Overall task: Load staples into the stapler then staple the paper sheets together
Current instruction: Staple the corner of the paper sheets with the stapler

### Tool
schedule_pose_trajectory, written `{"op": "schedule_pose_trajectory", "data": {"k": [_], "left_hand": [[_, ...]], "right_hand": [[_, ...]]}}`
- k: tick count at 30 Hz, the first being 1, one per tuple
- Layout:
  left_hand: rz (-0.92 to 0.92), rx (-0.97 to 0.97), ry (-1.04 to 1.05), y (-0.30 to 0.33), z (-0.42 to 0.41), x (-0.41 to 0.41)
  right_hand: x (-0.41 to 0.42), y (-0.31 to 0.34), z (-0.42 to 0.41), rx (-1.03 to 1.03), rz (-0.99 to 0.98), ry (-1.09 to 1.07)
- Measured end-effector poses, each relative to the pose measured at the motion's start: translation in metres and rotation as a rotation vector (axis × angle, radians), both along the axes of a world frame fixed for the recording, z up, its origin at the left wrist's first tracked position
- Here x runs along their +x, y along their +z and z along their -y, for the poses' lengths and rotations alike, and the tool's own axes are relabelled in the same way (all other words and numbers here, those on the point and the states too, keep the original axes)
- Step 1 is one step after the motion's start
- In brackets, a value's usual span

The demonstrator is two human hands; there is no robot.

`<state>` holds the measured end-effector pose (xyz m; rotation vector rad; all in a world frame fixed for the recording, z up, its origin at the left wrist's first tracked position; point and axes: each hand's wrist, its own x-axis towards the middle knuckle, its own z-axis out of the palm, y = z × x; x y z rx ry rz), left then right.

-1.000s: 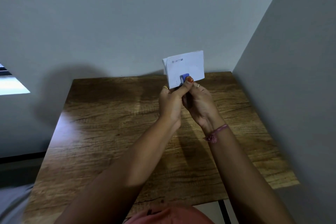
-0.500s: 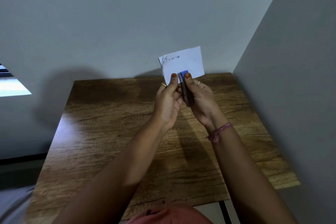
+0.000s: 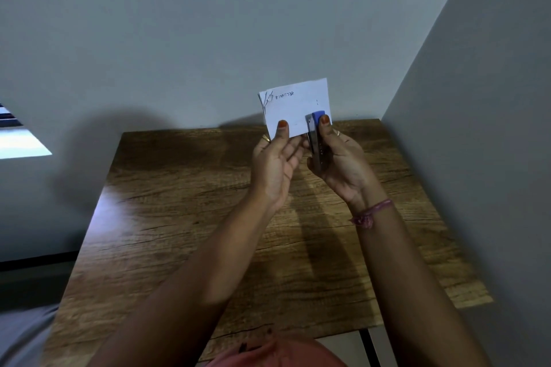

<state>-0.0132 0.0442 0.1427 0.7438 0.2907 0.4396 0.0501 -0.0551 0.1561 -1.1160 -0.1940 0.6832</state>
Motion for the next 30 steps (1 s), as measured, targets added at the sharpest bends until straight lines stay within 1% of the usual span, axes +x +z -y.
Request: {"op": "schedule_pose_trajectory", "data": {"k": [7, 11, 13, 15, 17, 20, 24, 30], "left_hand": [[0.036, 0.013, 0.009, 0.000, -0.002, -0.002], [0.055, 0.033, -0.017, 0.001, -0.003, -0.002], [0.064, 0.081, -0.038, 0.000, -0.002, -0.001], [0.051, 0.171, -0.053, -0.003, 0.002, 0.002], [0.037, 0.215, -0.032, -0.008, 0.010, 0.006], [-0.023, 0.157, 0.047, -0.008, 0.016, 0.012], [-0.086, 0.087, 0.064, -0.005, 0.019, 0.017], [-0.058, 0.029, 0.076, 0.001, 0.022, 0.019]], "right_hand": [[0.000, -0.002, -0.002, -0.012, -0.003, -0.014], [0.001, -0.002, -0.003, 0.033, -0.013, -0.031], [-0.001, -0.002, -0.006, 0.043, -0.015, -0.035], [-0.004, -0.003, -0.010, 0.070, -0.031, -0.040], [-0.007, -0.004, -0.014, 0.093, -0.035, -0.044], [-0.009, -0.010, -0.018, 0.112, -0.017, -0.062], [-0.010, -0.011, -0.019, 0.109, -0.007, -0.121], [-0.009, -0.017, -0.020, 0.049, 0.059, -0.208]]}}
